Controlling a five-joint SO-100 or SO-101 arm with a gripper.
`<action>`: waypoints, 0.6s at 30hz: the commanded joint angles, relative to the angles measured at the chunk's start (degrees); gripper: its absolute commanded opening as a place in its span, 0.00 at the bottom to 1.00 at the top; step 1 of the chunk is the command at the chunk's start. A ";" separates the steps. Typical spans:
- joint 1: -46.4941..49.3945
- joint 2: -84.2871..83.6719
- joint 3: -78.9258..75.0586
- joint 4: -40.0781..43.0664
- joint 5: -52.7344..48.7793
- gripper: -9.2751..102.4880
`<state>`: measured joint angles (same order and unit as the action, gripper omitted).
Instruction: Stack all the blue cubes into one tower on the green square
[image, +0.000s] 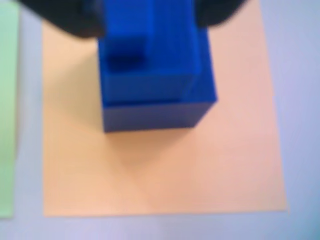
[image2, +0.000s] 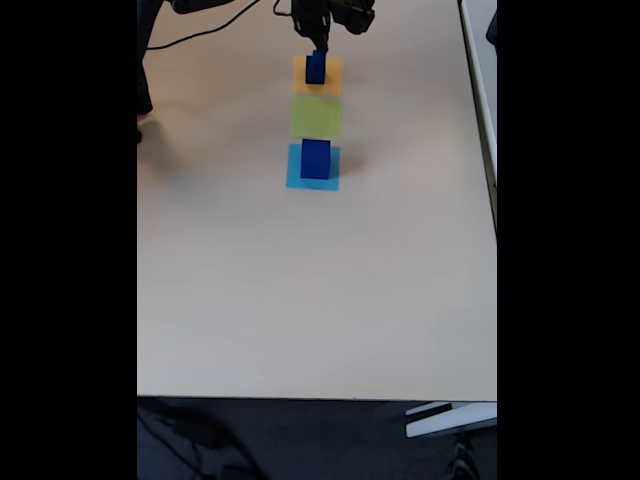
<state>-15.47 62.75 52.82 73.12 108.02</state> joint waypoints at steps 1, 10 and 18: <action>1.93 4.22 -4.66 -0.44 -3.96 0.15; 9.93 8.44 -4.66 -5.36 -20.04 0.08; 22.06 14.59 9.58 -15.21 -35.86 0.09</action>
<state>3.96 70.66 60.82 60.82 75.59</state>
